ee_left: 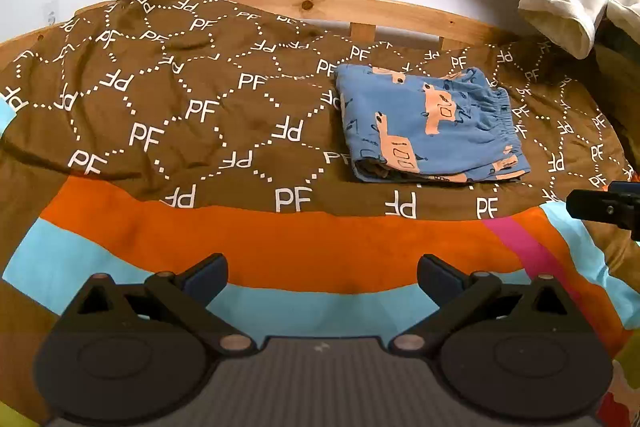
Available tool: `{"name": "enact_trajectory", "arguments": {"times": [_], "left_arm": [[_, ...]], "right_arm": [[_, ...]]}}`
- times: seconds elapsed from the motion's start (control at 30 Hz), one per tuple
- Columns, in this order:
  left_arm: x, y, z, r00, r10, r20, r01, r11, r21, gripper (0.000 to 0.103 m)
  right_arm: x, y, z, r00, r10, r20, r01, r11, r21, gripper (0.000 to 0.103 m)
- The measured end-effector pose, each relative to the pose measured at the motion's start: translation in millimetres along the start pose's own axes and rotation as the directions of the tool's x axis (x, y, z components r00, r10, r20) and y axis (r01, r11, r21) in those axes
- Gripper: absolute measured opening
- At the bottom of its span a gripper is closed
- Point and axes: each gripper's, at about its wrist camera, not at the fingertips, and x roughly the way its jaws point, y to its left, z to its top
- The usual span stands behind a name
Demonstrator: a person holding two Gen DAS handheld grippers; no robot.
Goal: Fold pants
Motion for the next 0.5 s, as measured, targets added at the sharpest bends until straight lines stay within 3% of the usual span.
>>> {"name": "enact_trajectory", "arguments": {"times": [0.5], "left_arm": [[-0.8,-0.4,-0.3,1.000,-0.001,0.001,0.001,1.000,-0.001,0.103]], "right_arm": [[3.5,1.2,-1.4,1.000,0.008,-0.020,-0.008,1.000,0.001,0.102]]}}
